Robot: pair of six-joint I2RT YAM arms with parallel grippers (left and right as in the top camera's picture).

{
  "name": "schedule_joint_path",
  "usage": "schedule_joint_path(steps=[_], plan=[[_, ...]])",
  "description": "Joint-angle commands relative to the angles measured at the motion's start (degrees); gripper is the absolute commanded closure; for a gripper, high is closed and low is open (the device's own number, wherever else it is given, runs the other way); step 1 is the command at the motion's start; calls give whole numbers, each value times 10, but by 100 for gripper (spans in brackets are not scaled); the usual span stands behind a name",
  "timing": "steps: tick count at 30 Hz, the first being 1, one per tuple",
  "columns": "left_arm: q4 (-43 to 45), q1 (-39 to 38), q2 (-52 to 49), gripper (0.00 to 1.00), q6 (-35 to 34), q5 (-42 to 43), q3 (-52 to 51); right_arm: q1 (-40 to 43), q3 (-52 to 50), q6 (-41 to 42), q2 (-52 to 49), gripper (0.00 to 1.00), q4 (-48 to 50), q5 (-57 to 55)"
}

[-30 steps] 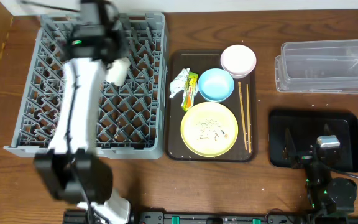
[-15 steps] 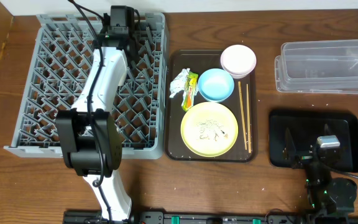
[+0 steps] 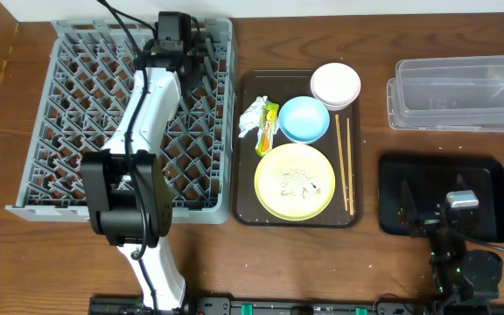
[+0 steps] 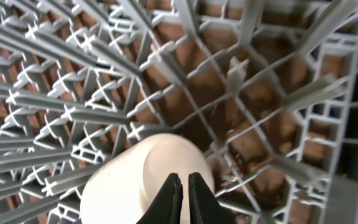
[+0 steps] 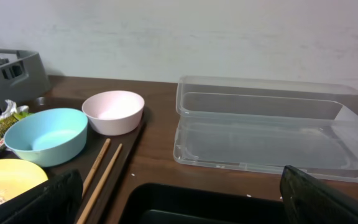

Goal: Sort waste into correct bins and load items into the dishwasher
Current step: 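Move the left gripper back to the light-blue bowl on the tray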

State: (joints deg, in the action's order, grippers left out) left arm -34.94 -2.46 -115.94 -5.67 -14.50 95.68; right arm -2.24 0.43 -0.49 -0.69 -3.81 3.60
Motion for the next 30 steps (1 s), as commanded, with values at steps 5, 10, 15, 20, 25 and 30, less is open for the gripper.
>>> schedule_joint_path(steps=[5,10,15,20,25,30], plan=[[-23,28,-12,92,9,-40,-7,-6,-1,-4,3,1,-2,-1],[-57,35,-1,92,6,-122,-1,-6,-1,-4,3,1,-2,-1],[-77,35,59,92,-51,-132,-1,-6,-1,-4,3,1,-2,-1],[-79,37,131,92,-110,-125,-1,-6,-1,-4,3,1,-2,-1],[-90,37,196,62,-110,75,-1,-6,-1,-4,3,1,-2,-1],[-105,33,209,23,-110,396,-2,-6,-1,-4,3,1,-2,-1]])
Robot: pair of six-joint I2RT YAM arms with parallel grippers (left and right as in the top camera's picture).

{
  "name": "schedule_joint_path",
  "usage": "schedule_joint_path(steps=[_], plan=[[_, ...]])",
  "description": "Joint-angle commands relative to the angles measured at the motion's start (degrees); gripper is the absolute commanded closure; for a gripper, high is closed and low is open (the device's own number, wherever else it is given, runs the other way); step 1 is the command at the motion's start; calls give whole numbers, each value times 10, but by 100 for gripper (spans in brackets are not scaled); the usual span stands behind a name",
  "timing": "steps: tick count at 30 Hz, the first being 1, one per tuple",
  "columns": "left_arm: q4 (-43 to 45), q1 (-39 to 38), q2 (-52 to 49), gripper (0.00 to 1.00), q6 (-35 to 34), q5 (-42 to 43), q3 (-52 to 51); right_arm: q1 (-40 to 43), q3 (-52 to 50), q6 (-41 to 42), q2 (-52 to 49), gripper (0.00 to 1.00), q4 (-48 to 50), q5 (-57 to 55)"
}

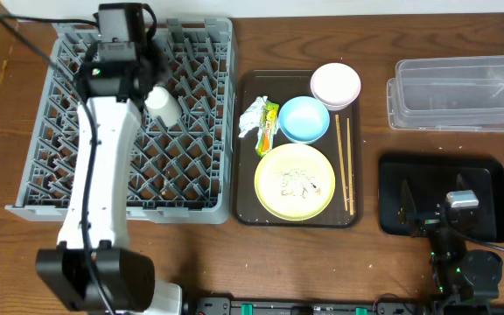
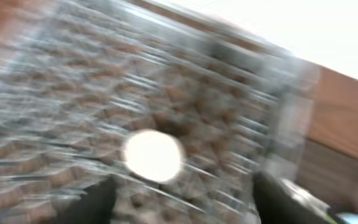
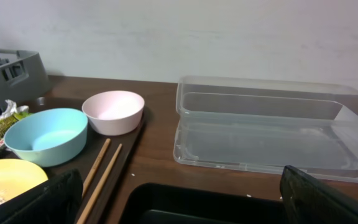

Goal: Sort waste into correct bins and load items into the dishwasher
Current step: 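Move the left gripper back to the light-blue bowl on the tray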

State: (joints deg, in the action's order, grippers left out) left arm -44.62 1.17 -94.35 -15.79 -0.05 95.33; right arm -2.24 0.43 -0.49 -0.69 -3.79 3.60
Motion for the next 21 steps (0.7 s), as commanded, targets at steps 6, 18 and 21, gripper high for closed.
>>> schedule_joint_path(steps=[6,18,21], plan=[[-50,-91,-28,17,48,342,-18,-6,-1,-4,3,1,-2,-1],[-12,-325,-145,16,48,34,-20,-6,-1,-4,3,1,-2,-1],[1,-339,-181,16,46,67,-20,-6,-1,-4,3,1,-2,-1]])
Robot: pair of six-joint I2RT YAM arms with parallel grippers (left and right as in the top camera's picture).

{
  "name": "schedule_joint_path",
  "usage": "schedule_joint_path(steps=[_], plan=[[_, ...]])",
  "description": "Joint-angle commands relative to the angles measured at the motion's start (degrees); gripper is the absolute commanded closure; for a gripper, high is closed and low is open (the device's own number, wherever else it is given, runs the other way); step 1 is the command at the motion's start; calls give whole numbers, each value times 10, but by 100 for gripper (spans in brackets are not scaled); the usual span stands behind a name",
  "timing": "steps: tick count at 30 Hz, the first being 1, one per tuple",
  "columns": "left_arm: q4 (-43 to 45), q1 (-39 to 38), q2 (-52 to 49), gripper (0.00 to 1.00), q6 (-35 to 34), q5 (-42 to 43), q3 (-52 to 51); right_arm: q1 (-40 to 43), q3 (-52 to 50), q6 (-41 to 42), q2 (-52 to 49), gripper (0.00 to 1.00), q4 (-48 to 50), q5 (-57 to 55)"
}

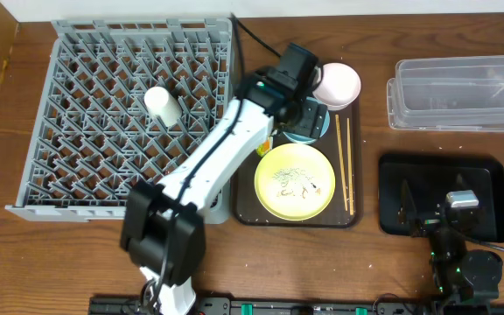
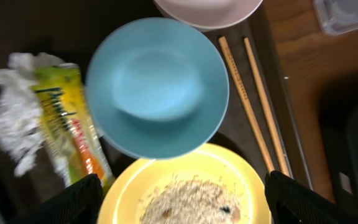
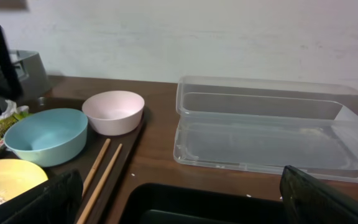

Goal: Sort waste into correct bins and load items into the dishwasher
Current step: 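Move the left gripper back to the light-blue bowl on the tray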

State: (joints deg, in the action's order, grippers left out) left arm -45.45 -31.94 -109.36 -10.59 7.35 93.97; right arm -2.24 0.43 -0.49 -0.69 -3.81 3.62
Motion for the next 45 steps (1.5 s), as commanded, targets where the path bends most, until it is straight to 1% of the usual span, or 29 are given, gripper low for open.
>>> schedule_joint_path(steps=[1,3,6,11,24,28,30,31,39,43,45], plan=[[17,-14,-49,16,-4,-7,-7,-6,-1,-4,3,1,-2,-2],[40,-19,-77,16,-4,-7,-7,-6,-1,-4,3,1,-2,-2],[68,-21,-94,22,-4,-2,-7,-6,-1,-4,3,1,-2,-2],[115,-22,-108,23,3,40,-7,-6,-1,-4,3,1,-2,-2],[135,-25,-150,24,-9,42,-7,-6,-1,-4,3,1,-2,-2],[151,-28,-150,25,-13,54,-7,-6,-1,-4,3,1,-2,-2],[159,-28,-151,29,-13,53,-8,-6,-1,-4,3,1,-2,-2],[161,-29,-153,30,-13,53,-8,-6,-1,-4,3,1,-2,-2],[162,-29,-188,30,-14,53,-8,-6,-1,-4,3,1,-2,-2],[164,-29,-191,40,-28,53,-8,-6,-1,-4,3,1,-2,-2],[167,-29,-191,48,-29,53,-8,-6,-1,-4,3,1,-2,-2]])
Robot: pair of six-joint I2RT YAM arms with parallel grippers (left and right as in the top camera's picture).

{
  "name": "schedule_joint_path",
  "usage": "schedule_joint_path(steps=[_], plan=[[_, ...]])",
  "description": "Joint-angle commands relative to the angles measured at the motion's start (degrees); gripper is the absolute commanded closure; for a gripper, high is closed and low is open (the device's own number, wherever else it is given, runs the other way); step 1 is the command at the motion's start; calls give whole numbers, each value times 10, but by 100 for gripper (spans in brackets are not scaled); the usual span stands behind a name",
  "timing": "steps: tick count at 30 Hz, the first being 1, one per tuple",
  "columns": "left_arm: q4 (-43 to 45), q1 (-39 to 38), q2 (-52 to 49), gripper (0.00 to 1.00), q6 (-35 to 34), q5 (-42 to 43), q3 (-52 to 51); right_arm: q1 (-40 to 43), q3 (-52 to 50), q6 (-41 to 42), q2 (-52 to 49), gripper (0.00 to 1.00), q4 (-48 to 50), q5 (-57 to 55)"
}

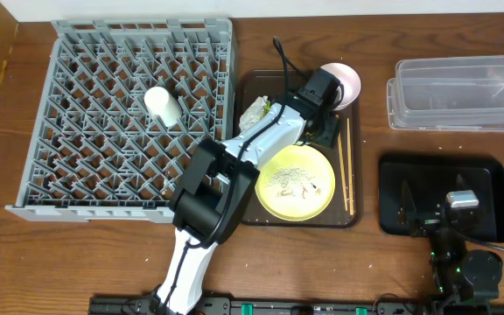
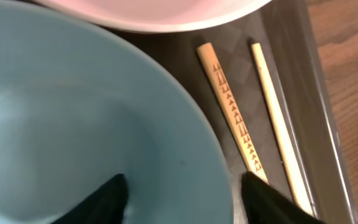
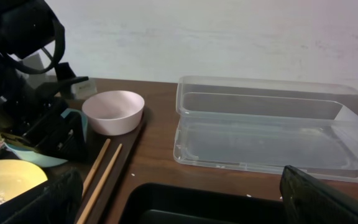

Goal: Sort waste into correct bins and load items into the dishwasher
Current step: 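Move the left gripper back to the light-blue bowl on the tray, then grasp the light-blue bowl rim with the left gripper and lift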

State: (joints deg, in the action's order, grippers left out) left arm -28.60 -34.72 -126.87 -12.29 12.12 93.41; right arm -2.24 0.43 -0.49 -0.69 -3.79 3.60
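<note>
A blue bowl (image 2: 73, 124) on the dark tray (image 1: 250, 210) fills the left wrist view. My left gripper (image 2: 180, 182) is open and low on it, one finger inside the bowl and the other outside its right rim. In the overhead view the left gripper (image 1: 315, 122) covers most of the bowl. A white cup (image 1: 163, 105) lies in the grey dish rack (image 1: 77, 157). My right gripper (image 3: 179, 205) hangs open and empty over the black bin (image 1: 488, 175).
On the tray are a pink bowl (image 1: 344, 80), two chopsticks (image 1: 349, 166), a yellow plate (image 1: 294, 182) with food scraps, and a crumpled wrapper (image 1: 259, 112). A clear plastic bin (image 1: 460, 94) stands at the far right.
My left gripper was open some way above the blue bowl; now it is down at the bowl with its fingers either side of the right rim. The right arm has not moved.
My left gripper was shut on the white cup at the far side of the rack. Then the cup lay in the rack and the gripper was off it. Then the gripper hovered open over the tray's blue bowl, and now straddles the bowl's rim.
</note>
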Motion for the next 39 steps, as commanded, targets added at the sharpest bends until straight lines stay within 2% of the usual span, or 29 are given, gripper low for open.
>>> schedule_joint_path(steps=[1,7,8,9,12,18,25,29,32,39], plan=[[-2,-1,-16,52,-12,5,-2,-6,-1,-4,3,1,-2,-1],[-2,-1,-16,81,-29,5,-2,-6,-1,-4,3,1,-2,-1],[-2,-1,-16,90,-35,5,-2,-6,-1,-4,3,1,-2,-1],[-2,-1,-16,92,-44,6,-2,-6,-1,-4,3,1,-2,-1],[-1,1,-16,92,-58,27,-2,-6,-1,-4,3,1,-2,-1],[15,14,-13,93,-63,121,-1,-6,-1,-4,3,1,-2,-1],[22,52,7,93,-124,184,-1,-6,-1,-4,3,1,-2,-1],[23,78,18,93,-135,236,-1,-6,-1,-4,3,1,-2,-1],[44,98,23,93,-139,295,-1,-6,-1,-4,3,1,-2,-1],[87,123,31,93,-178,364,-1,-6,-1,-4,3,1,-2,-1]])
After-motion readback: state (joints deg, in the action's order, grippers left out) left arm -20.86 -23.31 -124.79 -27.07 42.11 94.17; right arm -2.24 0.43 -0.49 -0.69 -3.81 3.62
